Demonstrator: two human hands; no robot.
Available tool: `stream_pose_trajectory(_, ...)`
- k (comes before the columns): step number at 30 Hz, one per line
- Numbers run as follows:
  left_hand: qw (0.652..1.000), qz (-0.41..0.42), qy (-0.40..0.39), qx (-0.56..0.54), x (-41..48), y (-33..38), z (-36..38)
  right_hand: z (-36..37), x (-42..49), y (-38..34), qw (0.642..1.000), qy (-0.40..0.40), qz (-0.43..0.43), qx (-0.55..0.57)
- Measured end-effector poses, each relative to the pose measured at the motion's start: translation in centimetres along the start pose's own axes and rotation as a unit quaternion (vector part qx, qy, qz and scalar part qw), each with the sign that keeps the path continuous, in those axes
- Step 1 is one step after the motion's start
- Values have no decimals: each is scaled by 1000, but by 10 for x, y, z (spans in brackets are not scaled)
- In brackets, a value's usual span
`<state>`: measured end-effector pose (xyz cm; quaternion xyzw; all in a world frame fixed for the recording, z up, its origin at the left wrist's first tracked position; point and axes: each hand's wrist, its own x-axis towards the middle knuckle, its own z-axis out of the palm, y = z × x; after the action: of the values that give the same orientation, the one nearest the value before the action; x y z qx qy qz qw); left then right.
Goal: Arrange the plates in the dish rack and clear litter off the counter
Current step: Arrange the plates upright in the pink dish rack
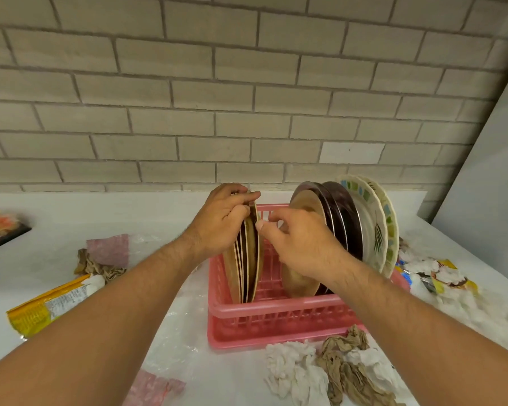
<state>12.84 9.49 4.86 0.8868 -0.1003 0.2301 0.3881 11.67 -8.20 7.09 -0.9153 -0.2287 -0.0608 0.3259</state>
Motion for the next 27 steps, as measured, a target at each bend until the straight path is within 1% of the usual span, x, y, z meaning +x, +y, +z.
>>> stream_pose_trajectory(3, 1000, -4, -1, -14, -1, 1, -1, 11, -7, -4, 999, -13, -24, 19)
stream_pose_trajectory(6, 1000, -7, -8, -22, -1, 2, -1, 19, -8, -8, 999, -14, -27, 21)
stream_pose_trajectory(8, 1000, 0, -17, -8, -1, 1, 0, 21, -7, -9, 1000, -11, -16, -14)
stream_pose_trajectory(10, 1000, 0, -20, 5, 0, 0, 1, 20, -6, -10, 997, -5, 2, -72)
stream_pose_trajectory(13, 1000, 0, -2, 5, -1, -1, -1, 6, -3, -13, 986, 5, -7, -169)
stream_pose_trajectory(16, 1000, 4, 9, -6, -3, -1, -2, -16, 3, -18, 973, 1, 10, -231)
stream_pose_trajectory(19, 1000, 2, 12, -5, -4, -3, -4, -39, 13, -19, 966, 29, 51, -251)
stream_pose_trajectory(22, 1000, 1, 10, -1, -3, -3, -3, -58, 22, -26, 954, 50, 52, -290)
stream_pose_trajectory(24, 1000, -1, 11, -4, -2, -1, -3, -68, 26, -32, 951, 68, 56, -296)
stream_pose_trajectory(27, 1000, -1, 12, -7, -2, 1, -1, -64, 25, -31, 939, 61, 51, -334)
